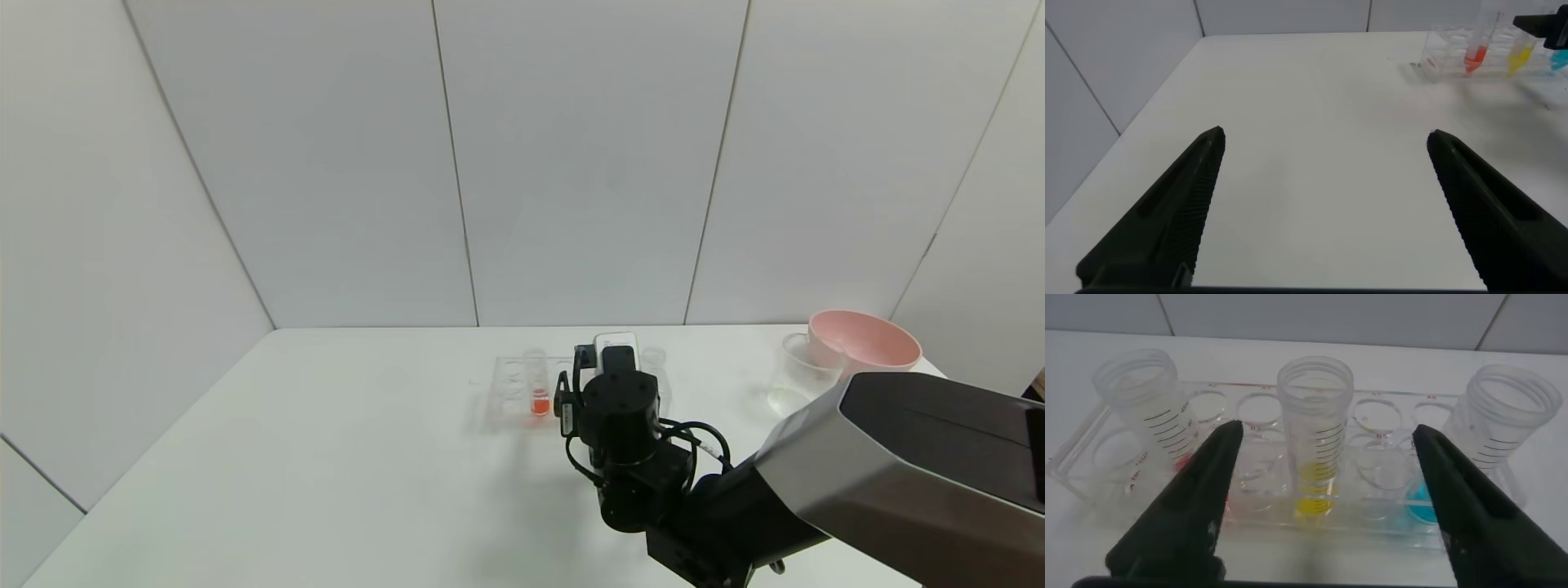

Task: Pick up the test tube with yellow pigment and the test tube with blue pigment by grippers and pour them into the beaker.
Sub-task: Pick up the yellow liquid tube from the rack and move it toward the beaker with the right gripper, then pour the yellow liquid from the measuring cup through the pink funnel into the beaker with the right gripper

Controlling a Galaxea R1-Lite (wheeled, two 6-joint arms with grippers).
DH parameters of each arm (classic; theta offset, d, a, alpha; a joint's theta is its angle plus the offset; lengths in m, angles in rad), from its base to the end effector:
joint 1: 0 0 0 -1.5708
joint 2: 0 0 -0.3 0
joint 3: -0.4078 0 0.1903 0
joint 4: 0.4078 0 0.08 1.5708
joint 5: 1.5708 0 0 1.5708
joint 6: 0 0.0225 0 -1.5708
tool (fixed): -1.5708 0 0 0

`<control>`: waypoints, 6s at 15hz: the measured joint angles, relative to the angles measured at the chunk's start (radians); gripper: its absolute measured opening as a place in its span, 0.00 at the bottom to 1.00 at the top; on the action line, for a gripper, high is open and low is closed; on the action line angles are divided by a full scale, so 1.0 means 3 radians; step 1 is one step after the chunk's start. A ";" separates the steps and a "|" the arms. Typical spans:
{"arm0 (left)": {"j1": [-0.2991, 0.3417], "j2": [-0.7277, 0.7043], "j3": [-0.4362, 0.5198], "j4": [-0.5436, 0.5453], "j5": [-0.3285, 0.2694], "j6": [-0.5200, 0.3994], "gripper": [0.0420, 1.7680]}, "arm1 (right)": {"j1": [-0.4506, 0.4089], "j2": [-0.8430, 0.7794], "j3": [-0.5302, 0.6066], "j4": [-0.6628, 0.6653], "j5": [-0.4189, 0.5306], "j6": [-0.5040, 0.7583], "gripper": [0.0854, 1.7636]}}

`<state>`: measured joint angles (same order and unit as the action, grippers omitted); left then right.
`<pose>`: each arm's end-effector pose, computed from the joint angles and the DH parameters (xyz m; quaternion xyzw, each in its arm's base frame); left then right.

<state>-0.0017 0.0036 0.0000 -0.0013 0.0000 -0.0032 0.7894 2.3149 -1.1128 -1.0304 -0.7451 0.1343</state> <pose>-0.0225 0.0000 0.0757 -0.0016 0.0012 -0.0008 1.0000 0.3148 0.2957 0.0685 0.0074 0.0631 0.0179 0.9978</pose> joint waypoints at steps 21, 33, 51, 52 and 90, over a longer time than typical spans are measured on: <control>0.0000 0.0000 0.0000 0.0001 0.0000 0.0001 1.00 | 0.0058 -0.0209 -0.0013 -0.0022 -0.0018 -0.0266 0.23; 0.0000 0.0000 0.0000 0.0001 0.0000 0.0000 1.00 | 0.0062 -0.0439 0.0039 -0.0528 0.0000 -0.0823 0.23; 0.0000 0.0000 0.0000 0.0001 0.0000 0.0000 1.00 | -0.1578 -0.2093 0.1462 0.0422 0.3196 -0.0830 0.23; 0.0000 0.0000 0.0000 0.0001 0.0000 0.0000 1.00 | -0.1788 -0.2168 0.1505 0.0501 0.3482 -0.0833 0.23; 0.0000 0.0000 0.0000 0.0001 0.0000 0.0000 1.00 | -0.3421 -0.0840 -0.2779 0.6037 0.3782 -0.3733 0.23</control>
<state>-0.0017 0.0036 0.0000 -0.0009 0.0000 -0.0032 -0.2370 2.0628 -1.9464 0.7806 0.3894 -0.9855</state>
